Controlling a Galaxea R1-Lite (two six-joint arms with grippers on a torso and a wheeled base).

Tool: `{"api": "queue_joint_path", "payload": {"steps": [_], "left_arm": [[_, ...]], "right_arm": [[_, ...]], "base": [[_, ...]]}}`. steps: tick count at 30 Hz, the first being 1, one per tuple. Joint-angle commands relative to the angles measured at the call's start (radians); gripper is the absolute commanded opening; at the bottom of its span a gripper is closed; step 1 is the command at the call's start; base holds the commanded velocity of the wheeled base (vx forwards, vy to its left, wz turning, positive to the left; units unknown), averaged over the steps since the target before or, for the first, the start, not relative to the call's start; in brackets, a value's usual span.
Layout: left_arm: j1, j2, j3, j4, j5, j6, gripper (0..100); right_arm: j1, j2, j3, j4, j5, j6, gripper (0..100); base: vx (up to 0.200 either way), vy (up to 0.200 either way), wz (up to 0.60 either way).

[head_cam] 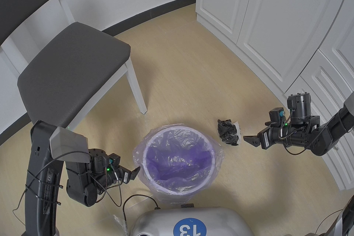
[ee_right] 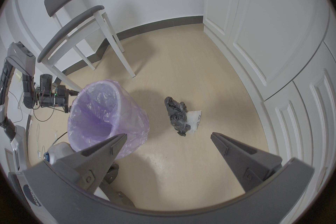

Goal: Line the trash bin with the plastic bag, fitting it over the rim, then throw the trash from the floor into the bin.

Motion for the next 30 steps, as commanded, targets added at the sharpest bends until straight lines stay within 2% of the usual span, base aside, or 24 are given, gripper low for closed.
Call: {"api": "queue_joint_path", "payload": {"steps": [1, 7, 12, 13, 16, 19, 25, 30], "left_arm": [[-0.002, -0.08, 0.141, -0.029, 0.001, -0.008, 100], [-0.01, -0.187, 0.227, -0.029, -0.001, -0.062, 100], [-0.018, -0.248, 0.265, -0.029, -0.004, -0.071, 100], [-0.024, -0.258, 0.274, -0.029, -0.004, -0.071, 100], [-0.034, -0.291, 0.307, -0.029, -0.004, -0.071, 100], [-0.054, -0.322, 0.331, -0.029, -0.001, -0.072, 100], [-0.076, -0.388, 0.37, -0.029, 0.004, -0.071, 100], [-0.087, -0.428, 0.409, -0.029, 0.005, -0.071, 100]], "right_arm": [[0.038, 0.011, 0.076, -0.033, -0.008, 0.001, 100], [0.081, 0.089, 0.105, -0.088, -0.06, 0.002, 100], [0.09, 0.166, 0.09, -0.14, -0.062, -0.038, 100], [0.087, 0.201, 0.09, -0.177, -0.036, -0.128, 100], [0.066, 0.251, 0.064, -0.194, 0.039, -0.325, 100], [0.05, 0.291, 0.023, -0.182, 0.11, -0.449, 100], [0.049, 0.388, -0.089, -0.167, 0.13, -0.522, 100], [0.058, 0.445, -0.221, -0.047, 0.16, -0.547, 100]], "base": [[0.0, 0.0, 0.0], [0.0, 0.0, 0.0], [0.0, 0.0, 0.0], [0.0, 0.0, 0.0], [0.0, 0.0, 0.0], [0.0, 0.0, 0.0], [0.0, 0.0, 0.0], [0.0, 0.0, 0.0]]}}
